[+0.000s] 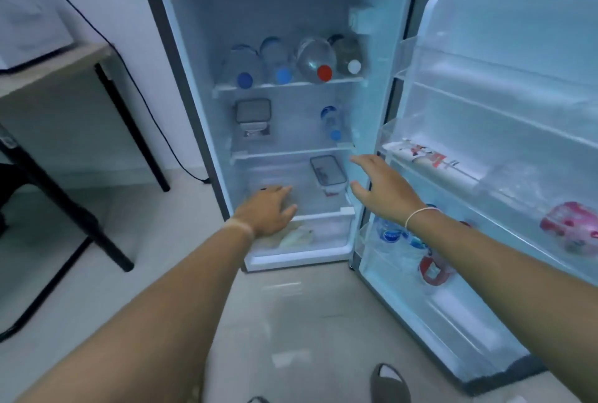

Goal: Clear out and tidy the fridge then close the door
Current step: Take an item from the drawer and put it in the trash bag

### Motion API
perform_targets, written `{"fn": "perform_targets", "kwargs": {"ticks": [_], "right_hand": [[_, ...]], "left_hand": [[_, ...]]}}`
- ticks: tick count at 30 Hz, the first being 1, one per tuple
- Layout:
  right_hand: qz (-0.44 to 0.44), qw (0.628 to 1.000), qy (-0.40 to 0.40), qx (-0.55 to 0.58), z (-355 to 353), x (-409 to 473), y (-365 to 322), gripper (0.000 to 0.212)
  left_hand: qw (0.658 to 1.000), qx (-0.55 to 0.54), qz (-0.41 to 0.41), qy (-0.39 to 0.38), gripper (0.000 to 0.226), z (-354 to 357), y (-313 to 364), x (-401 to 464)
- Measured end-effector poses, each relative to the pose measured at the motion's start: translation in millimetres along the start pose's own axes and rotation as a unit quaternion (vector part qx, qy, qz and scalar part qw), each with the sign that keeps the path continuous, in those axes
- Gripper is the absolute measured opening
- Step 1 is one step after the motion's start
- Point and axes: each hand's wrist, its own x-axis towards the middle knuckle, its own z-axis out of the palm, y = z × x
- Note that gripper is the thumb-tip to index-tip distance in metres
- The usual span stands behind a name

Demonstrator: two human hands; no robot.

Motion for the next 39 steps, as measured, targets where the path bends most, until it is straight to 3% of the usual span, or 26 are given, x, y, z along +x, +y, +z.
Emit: {"fn": "perform_targets", "kwargs": {"ticks": [4, 11, 27, 39], "right_hand": [[0.030, 0.997, -0.078, 0.007, 58, 26, 21, 0.054], [0.076, 0.988, -0.129, 0.018, 88, 55, 21, 0.056], [0.046, 0.981, -0.184, 0.027, 77, 64, -5, 0.058], [0.147, 0.957, -0.210, 0.138, 184, 116, 38, 0.053]], "left_hand": [[0.998, 0.002, -0.043, -0.041, 0.057, 23, -32, 19], [0.995, -0.013, -0.086, -0.053, 0.054, 19, -68, 34], [0.992, -0.034, -0.117, -0.043, 0.051, -5, -57, 37], [0.973, -0.124, -0.183, -0.058, 0.045, 70, -111, 130]]}}
